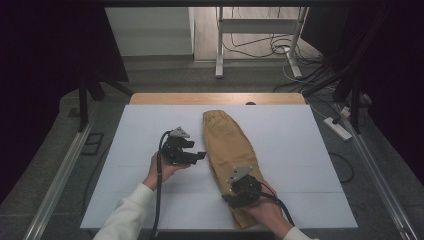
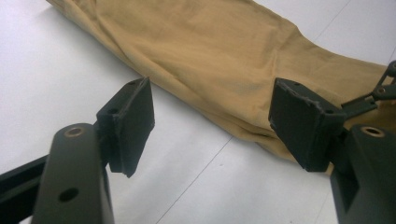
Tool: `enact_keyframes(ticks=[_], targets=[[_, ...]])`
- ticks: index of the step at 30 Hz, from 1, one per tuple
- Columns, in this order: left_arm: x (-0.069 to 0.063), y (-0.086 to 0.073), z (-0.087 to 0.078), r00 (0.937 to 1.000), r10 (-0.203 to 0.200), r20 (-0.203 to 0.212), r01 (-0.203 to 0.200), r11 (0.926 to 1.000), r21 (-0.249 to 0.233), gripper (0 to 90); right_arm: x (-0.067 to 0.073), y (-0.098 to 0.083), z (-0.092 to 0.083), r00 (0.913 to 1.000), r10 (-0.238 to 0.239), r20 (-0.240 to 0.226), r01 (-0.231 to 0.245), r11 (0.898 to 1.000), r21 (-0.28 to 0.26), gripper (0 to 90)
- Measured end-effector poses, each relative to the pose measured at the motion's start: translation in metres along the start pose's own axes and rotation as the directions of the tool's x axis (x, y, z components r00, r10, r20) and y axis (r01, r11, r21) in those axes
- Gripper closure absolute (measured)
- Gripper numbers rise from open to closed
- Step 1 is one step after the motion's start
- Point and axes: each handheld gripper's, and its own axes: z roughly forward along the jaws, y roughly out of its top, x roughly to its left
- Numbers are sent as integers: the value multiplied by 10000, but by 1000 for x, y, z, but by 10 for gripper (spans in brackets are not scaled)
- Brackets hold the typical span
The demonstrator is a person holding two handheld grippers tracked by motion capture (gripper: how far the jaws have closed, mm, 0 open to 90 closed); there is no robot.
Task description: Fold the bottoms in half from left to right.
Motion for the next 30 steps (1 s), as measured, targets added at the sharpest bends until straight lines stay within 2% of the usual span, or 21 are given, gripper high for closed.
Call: enact_keyframes(ticks=[4, 8, 11, 13, 18, 22, 30], targets=[[-1, 0, 1, 10000, 18, 1, -18, 10000, 37, 306, 0, 0, -3, 9997, -1, -226, 3, 9999, 101, 563], [-1, 0, 2, 10000, 7, -8, -7, 10000, 40, 306, -3, -1, -5, 9999, -16, -110, 18, 9998, 180, 708], [-1, -1, 2, 10000, 12, -7, -12, 10000, 52, 305, -3, -1, -6, 9999, -109, -3, 109, 9997, 217, 782], [-1, -1, 3, 10000, 31, -14, -31, 10000, 78, 304, -3, 0, -6, 9998, -163, 68, 162, 9996, 241, 805], [-1, -1, 2, 10000, 39, -36, -39, 10000, 52, 303, -6, -1, -7, 10000, -20, -98, 22, 9999, 165, 837], [0, -1, 2, 10000, 8, -64, -8, 10000, 34, 301, -5, -1, -7, 9999, -70, -114, 71, 9999, 101, 842], [2, 0, 0, 10000, -16, -87, 16, 10000, 2, 299, -3, 3, -7, 9990, -32, -435, 21, 9997, -254, 842]])
